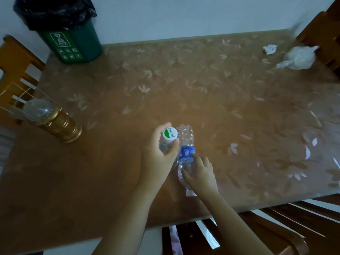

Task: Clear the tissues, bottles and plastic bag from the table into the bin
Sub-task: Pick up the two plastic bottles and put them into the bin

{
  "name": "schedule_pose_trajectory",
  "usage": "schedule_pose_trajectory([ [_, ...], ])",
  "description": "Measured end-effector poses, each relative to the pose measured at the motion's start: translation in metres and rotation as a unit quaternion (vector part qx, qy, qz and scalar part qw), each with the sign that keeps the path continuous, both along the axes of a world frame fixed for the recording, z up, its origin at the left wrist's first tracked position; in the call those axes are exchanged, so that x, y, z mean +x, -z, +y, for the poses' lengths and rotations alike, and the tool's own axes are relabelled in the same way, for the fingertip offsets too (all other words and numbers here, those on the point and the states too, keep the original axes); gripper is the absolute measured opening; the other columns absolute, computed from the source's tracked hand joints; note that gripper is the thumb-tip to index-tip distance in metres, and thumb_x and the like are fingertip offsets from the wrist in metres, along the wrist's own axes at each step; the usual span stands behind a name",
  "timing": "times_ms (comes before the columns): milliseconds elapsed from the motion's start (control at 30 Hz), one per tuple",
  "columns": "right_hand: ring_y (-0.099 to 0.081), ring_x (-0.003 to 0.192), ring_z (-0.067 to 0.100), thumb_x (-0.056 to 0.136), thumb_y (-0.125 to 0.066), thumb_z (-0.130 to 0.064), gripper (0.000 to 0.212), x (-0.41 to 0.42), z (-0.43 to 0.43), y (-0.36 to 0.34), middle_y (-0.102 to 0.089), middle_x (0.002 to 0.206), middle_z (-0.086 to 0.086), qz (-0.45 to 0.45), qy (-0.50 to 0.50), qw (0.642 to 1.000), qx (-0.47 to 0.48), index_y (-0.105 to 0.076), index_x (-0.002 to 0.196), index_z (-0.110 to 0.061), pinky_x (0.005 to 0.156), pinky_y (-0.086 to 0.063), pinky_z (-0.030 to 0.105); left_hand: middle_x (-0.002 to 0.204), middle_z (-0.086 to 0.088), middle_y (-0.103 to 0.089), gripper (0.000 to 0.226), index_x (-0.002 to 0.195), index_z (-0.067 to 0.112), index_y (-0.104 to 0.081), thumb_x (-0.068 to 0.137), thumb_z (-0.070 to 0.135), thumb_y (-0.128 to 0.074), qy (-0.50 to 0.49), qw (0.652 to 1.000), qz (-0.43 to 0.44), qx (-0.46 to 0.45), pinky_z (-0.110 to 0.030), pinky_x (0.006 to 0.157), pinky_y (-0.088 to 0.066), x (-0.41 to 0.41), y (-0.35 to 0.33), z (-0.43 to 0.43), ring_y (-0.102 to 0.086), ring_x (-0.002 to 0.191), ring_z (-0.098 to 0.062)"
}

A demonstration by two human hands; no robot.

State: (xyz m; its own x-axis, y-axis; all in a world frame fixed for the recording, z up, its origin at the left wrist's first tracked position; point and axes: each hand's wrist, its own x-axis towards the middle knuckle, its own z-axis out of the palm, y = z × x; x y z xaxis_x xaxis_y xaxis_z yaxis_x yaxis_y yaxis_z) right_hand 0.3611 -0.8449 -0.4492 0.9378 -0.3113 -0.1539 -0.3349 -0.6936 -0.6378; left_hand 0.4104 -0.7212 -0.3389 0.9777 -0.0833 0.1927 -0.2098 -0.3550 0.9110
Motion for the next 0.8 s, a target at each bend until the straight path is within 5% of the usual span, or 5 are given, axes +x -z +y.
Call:
schedule_pose_trajectory([
  [200,-0.048,0.107,0.021,0.073,-0.072,-0.031,0.068,-0.006,0.006,0.006,-0.043,0.116,0.002,-0.005,0.034,0.994,0.101,-0.040,0.133,-0.023,0.085,-0.049,0.037,0.109,0.022,-0.057,0.046,0.107,0.038,-0.050,0.080,0.006,-0.067,-0.004,0.999,0.018,-0.027,-0.012,0.080,-0.047,-0.004,-0.002,0.001,-0.057,0.100,0.002],
  [367,-0.053,0.091,0.012,0.075,-0.074,-0.025,0.069,-0.007,0.009,0.008,-0.040,0.111,0.001,-0.012,0.062,0.984,0.167,-0.039,0.134,-0.024,0.067,-0.039,0.005,0.111,0.014,-0.061,0.045,0.105,0.038,-0.052,0.079,0.005,-0.067,-0.032,0.998,0.027,-0.045,-0.012,0.082,-0.046,-0.008,-0.003,0.004,-0.059,0.101,-0.003],
  [500,-0.054,0.092,0.015,0.074,-0.073,-0.023,0.068,-0.008,0.009,0.007,-0.040,0.111,0.001,-0.016,0.073,0.979,0.191,-0.040,0.133,-0.024,0.076,-0.047,0.019,0.113,0.008,-0.063,0.043,0.104,0.038,-0.053,0.079,0.006,-0.067,-0.057,0.996,0.038,-0.059,-0.018,0.084,-0.047,-0.014,-0.003,0.007,-0.059,0.103,-0.007],
  [633,-0.051,0.085,0.003,0.075,-0.072,-0.020,0.068,-0.011,0.003,-0.001,-0.040,0.109,-0.001,-0.021,0.060,0.978,0.199,-0.039,0.134,-0.026,0.063,-0.038,0.003,0.113,0.005,-0.064,0.042,0.104,0.037,-0.054,0.079,0.006,-0.068,-0.070,0.995,0.042,-0.062,-0.020,0.086,-0.049,-0.021,-0.008,0.010,-0.060,0.103,-0.008],
  [800,-0.044,0.082,-0.006,0.076,-0.071,-0.020,0.067,-0.014,-0.005,-0.020,-0.039,0.107,-0.001,-0.041,0.040,0.981,0.187,-0.039,0.134,-0.026,0.057,-0.037,0.001,0.112,0.010,-0.062,0.043,0.102,0.040,-0.052,0.080,0.007,-0.067,-0.083,0.993,0.055,-0.071,-0.009,0.075,-0.046,-0.036,-0.018,0.011,-0.059,0.098,-0.002],
])
